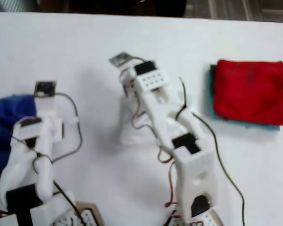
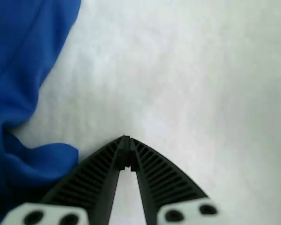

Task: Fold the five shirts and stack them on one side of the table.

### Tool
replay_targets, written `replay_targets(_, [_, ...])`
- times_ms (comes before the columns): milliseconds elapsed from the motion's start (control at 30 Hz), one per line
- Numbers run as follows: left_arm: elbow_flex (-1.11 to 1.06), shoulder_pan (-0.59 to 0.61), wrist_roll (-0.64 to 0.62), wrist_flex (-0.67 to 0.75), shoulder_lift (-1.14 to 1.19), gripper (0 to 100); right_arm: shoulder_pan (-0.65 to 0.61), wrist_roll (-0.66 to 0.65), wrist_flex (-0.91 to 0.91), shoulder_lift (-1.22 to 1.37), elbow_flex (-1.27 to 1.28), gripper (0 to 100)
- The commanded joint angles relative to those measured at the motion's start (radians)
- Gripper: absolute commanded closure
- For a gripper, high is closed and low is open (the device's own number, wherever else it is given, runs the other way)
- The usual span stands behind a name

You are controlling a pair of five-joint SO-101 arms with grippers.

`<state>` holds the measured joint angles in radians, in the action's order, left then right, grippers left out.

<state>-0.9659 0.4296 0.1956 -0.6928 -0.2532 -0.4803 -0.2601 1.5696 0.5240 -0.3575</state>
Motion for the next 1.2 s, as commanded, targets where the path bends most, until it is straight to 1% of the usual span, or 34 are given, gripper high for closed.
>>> replay_targets(0, [0.004,-0.006,-0.011,0.014,-0.011,97,0.038,0.005,0.067,-0.008,-0.003,97.6])
replay_targets(100, [0.004,-0.006,-0.011,0.014,-0.011,97,0.062,-0.009,0.124,-0.012,-0.002,97.6])
replay_targets(233, [0.004,-0.006,-0.011,0.014,-0.011,97,0.099,-0.084,0.15,-0.071,0.02,97.6])
replay_targets(400, [0.004,-0.006,-0.011,0.014,-0.011,97,0.117,-0.152,0.15,-0.191,0.17,97.6])
replay_targets(567, [0.004,-0.006,-0.011,0.014,-0.011,97,0.12,-0.158,0.14,-0.344,0.348,97.6])
replay_targets(667, [0.005,-0.006,-0.011,0.014,-0.011,97,0.12,-0.158,0.127,-0.472,0.377,97.6])
replay_targets(733, [0.005,-0.006,-0.011,0.014,-0.011,97,0.122,-0.157,0.087,-0.547,0.377,97.6])
replay_targets(800, [0.005,-0.006,-0.011,0.014,-0.011,97,0.127,-0.149,0.002,-0.593,0.391,97.6])
replay_targets(900, [0.005,-0.006,-0.011,0.014,-0.011,97,0.14,-0.149,-0.15,-0.576,0.442,97.6])
replay_targets(1000, [0.005,-0.006,-0.011,0.014,-0.011,97,0.157,-0.149,-0.274,-0.503,0.505,97.6])
replay_targets(1100, [0.005,-0.006,-0.011,0.014,-0.011,97,0.176,-0.149,-0.317,-0.438,0.52,97.6])
replay_targets(1167, [0.005,-0.006,-0.011,0.014,-0.011,97,0.179,-0.149,-0.291,-0.423,0.52,97.6])
